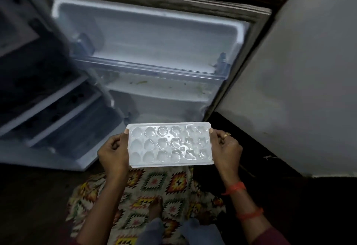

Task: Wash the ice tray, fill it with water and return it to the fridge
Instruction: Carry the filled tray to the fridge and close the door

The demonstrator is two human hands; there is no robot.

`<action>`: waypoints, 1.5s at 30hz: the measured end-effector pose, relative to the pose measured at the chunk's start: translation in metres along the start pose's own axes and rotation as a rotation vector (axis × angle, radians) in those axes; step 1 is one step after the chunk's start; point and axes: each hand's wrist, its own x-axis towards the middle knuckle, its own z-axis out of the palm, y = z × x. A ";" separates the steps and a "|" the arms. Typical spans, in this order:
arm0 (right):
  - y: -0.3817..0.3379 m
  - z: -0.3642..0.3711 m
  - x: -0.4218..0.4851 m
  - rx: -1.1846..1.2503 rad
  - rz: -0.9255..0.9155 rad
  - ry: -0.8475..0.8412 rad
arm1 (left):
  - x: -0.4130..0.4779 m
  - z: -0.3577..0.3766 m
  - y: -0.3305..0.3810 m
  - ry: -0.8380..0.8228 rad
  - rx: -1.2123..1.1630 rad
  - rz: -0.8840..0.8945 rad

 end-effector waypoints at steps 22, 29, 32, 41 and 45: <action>-0.104 0.198 -0.025 -0.020 -0.181 -0.588 | 0.123 -0.166 0.002 0.401 -0.143 -0.083; -0.138 0.248 -0.027 0.103 -0.124 -0.700 | 0.151 -0.204 0.013 0.387 -0.185 -0.091; -0.153 0.266 -0.031 0.141 -0.131 -0.732 | 0.163 -0.218 0.016 0.390 -0.221 -0.099; -0.199 0.321 -0.033 0.269 -0.079 -0.795 | 0.192 -0.248 0.032 0.370 -0.331 -0.108; -0.222 0.340 -0.032 0.297 -0.093 -0.833 | 0.208 -0.260 0.044 0.366 -0.367 -0.083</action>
